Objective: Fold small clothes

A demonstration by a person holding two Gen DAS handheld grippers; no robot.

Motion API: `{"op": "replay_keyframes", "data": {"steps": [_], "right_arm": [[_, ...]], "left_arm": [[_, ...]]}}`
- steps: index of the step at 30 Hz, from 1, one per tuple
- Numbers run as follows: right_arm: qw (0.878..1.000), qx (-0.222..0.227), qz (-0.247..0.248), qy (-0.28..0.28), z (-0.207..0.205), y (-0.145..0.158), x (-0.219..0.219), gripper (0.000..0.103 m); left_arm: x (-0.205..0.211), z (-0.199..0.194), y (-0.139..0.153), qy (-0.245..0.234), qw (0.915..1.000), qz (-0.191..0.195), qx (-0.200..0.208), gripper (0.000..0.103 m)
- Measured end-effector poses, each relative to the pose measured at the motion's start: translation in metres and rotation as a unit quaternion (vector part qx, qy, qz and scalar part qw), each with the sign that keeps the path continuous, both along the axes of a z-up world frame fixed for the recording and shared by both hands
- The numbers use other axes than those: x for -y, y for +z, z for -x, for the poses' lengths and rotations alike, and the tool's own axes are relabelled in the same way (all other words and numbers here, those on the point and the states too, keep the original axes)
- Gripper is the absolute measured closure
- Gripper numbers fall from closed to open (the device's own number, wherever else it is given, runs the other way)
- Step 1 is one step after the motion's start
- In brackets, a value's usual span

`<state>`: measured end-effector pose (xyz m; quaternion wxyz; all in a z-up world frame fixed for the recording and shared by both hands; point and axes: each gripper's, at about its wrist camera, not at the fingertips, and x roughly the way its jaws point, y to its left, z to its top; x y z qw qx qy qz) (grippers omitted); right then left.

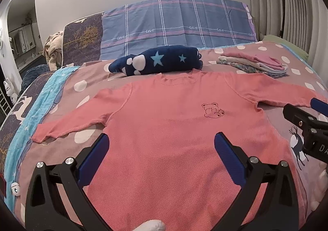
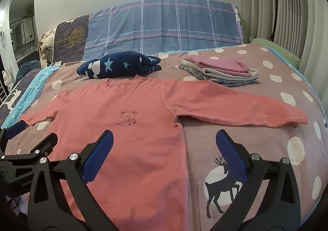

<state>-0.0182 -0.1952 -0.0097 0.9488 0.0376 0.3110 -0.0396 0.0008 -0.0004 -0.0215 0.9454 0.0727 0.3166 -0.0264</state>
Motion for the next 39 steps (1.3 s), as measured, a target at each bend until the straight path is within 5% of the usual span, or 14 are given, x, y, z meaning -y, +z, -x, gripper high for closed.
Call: {"op": "replay_keyframes", "data": {"steps": [31,39], "right_arm": [[0.999,-0.012,0.023,0.022,-0.002,-0.004,-0.025,0.002],[0.999,-0.023,0.025,0.031,-0.004,-0.008,-0.036,0.002]], "left_arm": [[-0.021,-0.001,-0.003,0.021,0.9997,0.007,0.012,0.001],[-0.033,-0.006,-0.014,0.012,0.9997,0.019,-0.013,0.001]]}}
